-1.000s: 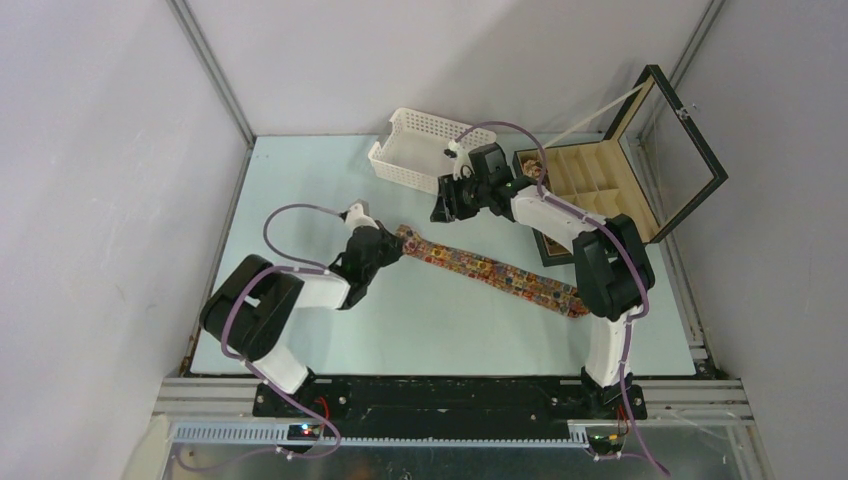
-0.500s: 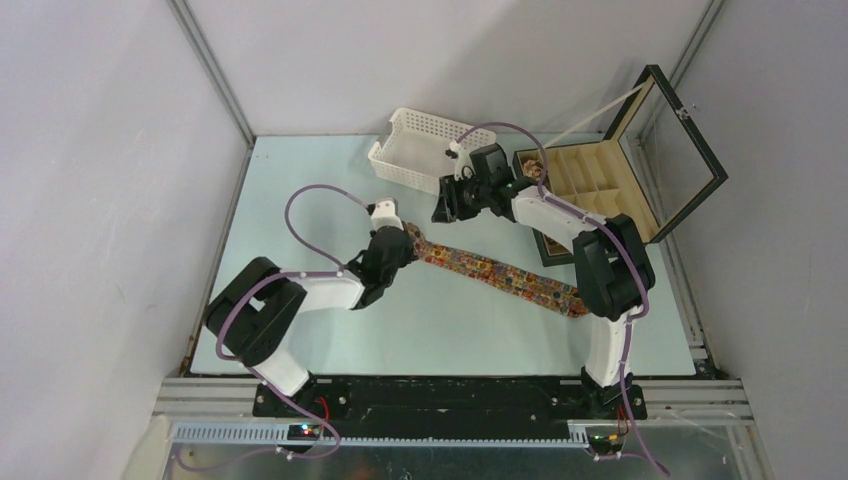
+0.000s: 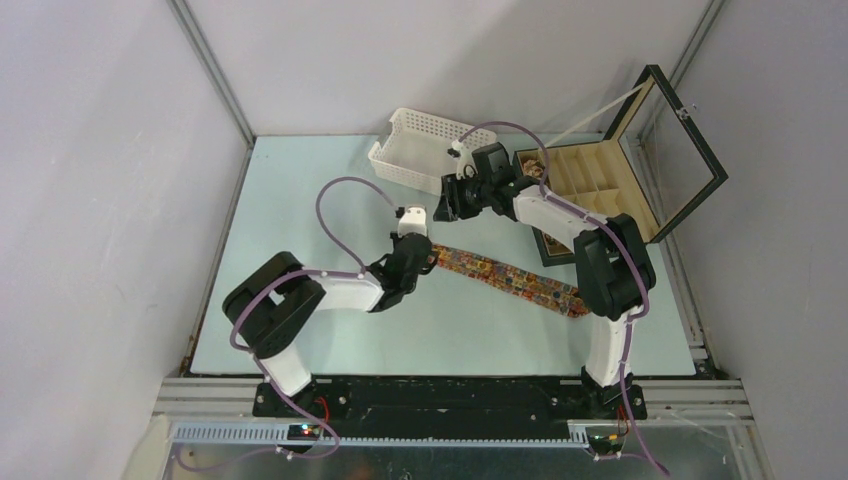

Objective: Roll the ties
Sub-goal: Roll the tie at the center of the board.

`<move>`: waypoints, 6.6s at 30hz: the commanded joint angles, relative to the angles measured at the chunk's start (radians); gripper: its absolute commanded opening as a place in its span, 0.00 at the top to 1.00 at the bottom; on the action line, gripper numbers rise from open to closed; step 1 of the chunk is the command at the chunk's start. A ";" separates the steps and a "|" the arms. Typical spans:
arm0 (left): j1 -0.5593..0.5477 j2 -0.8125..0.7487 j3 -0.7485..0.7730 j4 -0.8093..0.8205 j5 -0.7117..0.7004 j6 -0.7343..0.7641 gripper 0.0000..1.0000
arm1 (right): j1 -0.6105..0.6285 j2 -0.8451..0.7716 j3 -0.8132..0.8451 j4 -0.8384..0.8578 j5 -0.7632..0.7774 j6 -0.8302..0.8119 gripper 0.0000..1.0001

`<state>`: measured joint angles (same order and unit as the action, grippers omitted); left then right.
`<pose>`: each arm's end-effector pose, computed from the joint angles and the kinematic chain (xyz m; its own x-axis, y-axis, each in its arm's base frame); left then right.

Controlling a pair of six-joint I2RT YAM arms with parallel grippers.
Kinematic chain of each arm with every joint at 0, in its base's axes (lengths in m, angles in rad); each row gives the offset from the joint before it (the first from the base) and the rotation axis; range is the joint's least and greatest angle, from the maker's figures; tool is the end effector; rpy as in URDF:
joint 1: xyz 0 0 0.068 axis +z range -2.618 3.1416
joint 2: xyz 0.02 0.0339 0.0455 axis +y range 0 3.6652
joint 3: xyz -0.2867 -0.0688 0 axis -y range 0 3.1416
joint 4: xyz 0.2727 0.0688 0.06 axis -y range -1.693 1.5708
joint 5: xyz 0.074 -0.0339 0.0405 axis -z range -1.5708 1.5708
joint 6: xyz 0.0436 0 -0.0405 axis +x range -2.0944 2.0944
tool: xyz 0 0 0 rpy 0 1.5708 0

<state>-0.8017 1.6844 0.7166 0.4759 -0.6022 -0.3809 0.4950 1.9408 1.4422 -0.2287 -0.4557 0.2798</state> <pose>0.2636 -0.2368 0.1559 -0.3960 -0.0314 -0.9177 0.1052 0.9913 -0.0793 0.4101 0.2432 0.2279 -0.7600 -0.1285 -0.6371 -0.5264 0.6966 0.4875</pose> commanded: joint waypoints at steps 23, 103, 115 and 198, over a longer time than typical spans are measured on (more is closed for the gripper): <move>-0.152 0.153 0.103 0.016 -0.161 0.229 1.00 | -0.017 -0.009 0.045 -0.002 -0.072 -0.004 0.53; -0.160 0.238 0.093 0.085 -0.136 0.448 1.00 | 0.038 0.447 0.569 -0.438 -0.229 -0.104 0.36; -0.160 0.237 0.090 0.092 -0.134 0.449 1.00 | 0.042 0.454 0.569 -0.439 -0.233 -0.102 0.61; 0.202 0.000 -0.346 0.514 0.421 -1.200 0.46 | 0.028 0.363 0.442 -0.278 -0.225 -0.040 0.81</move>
<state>-0.6174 1.6554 0.3714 0.8989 -0.1543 -1.5597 0.5182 2.3741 1.8927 -0.5392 -0.6846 0.2363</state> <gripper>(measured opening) 0.534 0.191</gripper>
